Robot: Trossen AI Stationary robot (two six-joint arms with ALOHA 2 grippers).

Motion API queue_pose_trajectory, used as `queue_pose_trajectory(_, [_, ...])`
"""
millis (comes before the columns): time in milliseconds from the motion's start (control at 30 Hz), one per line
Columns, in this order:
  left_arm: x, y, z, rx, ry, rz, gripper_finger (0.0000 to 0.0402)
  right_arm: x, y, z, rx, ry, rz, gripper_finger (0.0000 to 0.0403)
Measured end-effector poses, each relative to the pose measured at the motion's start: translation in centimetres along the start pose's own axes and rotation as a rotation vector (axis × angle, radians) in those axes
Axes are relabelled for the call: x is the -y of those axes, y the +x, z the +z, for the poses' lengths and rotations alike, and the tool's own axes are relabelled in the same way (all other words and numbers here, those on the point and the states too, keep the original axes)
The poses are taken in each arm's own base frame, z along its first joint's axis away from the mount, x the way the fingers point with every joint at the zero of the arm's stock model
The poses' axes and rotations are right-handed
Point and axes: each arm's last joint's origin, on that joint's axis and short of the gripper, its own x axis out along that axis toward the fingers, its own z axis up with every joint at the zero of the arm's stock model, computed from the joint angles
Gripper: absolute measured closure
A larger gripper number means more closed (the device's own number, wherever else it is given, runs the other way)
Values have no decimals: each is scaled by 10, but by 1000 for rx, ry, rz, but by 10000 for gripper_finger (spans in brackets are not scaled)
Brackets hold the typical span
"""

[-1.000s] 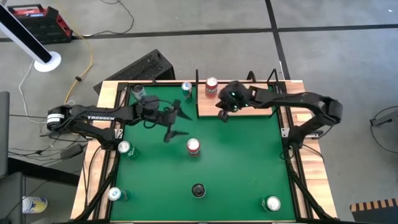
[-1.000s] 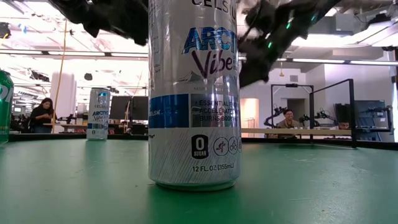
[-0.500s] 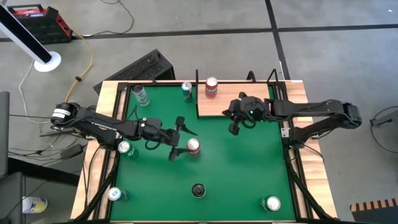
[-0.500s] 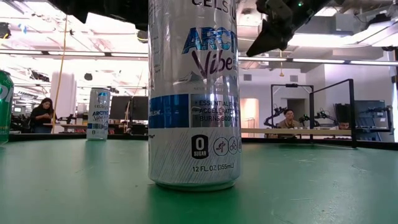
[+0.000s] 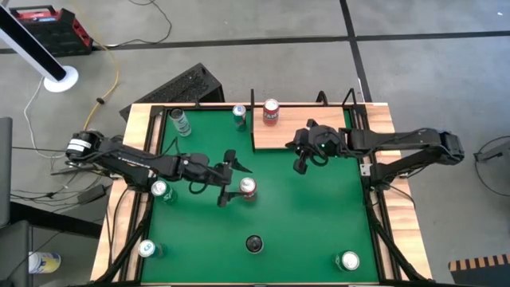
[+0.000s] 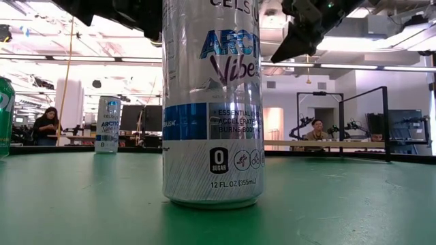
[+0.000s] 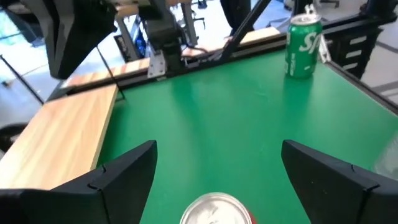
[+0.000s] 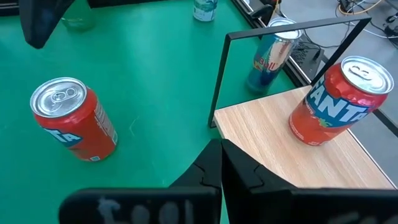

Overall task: Place canned beverage on shelf
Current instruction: Put the red soda can on the shelf aligned with the other red soda can

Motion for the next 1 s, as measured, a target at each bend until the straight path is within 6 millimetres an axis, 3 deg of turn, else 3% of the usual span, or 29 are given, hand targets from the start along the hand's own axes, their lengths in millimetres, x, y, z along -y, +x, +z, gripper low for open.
queue_pose_trajectory(367, [6,29,-31,-50,-27,26,69,0,0,0,-3,-4,0,378])
queue_pose_trajectory(1000, [1,32,-50,-194,-103,9,69,5,1,0,-6,-8,-16,376])
